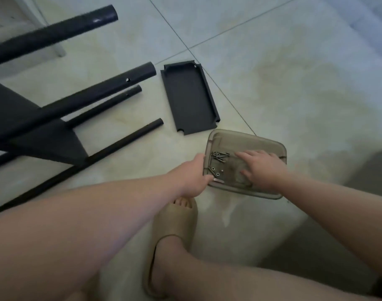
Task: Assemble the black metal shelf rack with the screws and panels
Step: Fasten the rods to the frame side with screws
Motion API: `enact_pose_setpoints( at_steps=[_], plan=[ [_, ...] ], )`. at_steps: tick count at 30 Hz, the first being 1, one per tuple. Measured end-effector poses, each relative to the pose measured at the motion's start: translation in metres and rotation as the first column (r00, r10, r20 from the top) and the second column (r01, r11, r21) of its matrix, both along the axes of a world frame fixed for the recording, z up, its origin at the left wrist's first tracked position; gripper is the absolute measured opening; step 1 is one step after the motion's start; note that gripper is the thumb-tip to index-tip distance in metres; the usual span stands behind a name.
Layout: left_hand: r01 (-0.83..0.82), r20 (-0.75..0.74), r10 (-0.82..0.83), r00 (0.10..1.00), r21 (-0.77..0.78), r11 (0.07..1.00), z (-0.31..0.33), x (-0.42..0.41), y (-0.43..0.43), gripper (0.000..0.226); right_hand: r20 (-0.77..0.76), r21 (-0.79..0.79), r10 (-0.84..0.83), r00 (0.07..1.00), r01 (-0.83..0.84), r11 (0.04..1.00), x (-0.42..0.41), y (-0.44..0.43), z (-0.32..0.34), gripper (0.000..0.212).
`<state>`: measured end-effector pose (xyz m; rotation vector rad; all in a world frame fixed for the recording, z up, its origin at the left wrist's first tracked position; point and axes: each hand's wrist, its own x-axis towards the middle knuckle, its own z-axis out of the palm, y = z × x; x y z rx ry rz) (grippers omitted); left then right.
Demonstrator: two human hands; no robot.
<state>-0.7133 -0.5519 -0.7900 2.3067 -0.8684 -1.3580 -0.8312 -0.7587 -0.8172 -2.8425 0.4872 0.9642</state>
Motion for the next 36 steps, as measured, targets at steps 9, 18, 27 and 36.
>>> enact_pose_setpoints(
  at_steps=[9,18,27,36],
  plan=[
    [-0.205,-0.074,0.199,0.977,-0.088,0.975,-0.04,0.001,-0.002,0.03,0.066,0.106,-0.058,0.996,0.051,0.993,0.031,0.002,-0.062,0.046],
    [-0.253,-0.106,0.246,0.964,-0.062,0.966,-0.044,0.0,-0.003,0.03,0.149,-0.029,0.001,0.989,0.003,1.0,0.043,0.014,-0.08,0.025],
    [-0.076,0.068,0.074,0.995,0.03,0.997,0.003,0.026,0.03,0.037,0.274,0.066,-0.14,0.952,0.126,0.99,0.054,0.021,-0.002,0.01],
    [-0.089,0.391,0.062,0.918,0.05,0.995,0.11,0.073,0.124,0.036,0.528,0.213,-0.164,0.833,0.057,0.975,0.085,0.09,0.145,0.015]
  ],
)
